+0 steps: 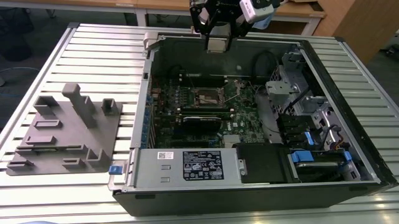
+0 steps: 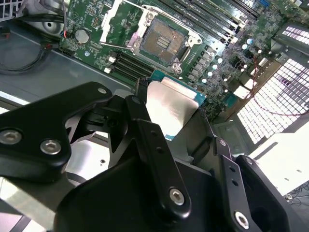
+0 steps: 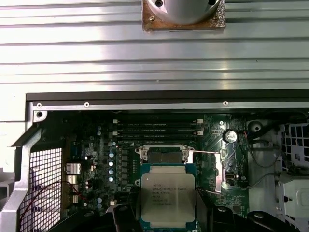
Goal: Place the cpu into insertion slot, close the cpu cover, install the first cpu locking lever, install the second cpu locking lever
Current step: 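Place the cpu into insertion slot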
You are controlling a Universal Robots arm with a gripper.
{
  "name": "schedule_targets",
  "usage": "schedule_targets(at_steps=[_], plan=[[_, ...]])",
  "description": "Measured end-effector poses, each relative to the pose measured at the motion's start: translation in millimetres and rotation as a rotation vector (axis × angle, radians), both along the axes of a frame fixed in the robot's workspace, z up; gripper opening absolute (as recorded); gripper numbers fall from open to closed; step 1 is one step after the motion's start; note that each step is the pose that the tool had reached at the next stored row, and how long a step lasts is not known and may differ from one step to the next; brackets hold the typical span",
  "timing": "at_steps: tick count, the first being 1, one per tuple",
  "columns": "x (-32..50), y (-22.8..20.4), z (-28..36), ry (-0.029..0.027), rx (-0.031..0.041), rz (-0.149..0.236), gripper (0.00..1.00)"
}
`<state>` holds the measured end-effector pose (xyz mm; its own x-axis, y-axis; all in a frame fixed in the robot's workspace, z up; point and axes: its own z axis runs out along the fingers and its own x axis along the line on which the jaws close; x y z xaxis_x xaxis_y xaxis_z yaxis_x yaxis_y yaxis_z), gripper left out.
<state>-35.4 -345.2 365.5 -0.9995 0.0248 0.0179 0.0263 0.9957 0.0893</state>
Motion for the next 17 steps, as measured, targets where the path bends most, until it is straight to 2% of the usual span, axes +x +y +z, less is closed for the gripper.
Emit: schedule_targets(at_steps=[17], plan=[[0.0,0.0,-4.1,-0.0013,0.0001,0.000,0.54]])
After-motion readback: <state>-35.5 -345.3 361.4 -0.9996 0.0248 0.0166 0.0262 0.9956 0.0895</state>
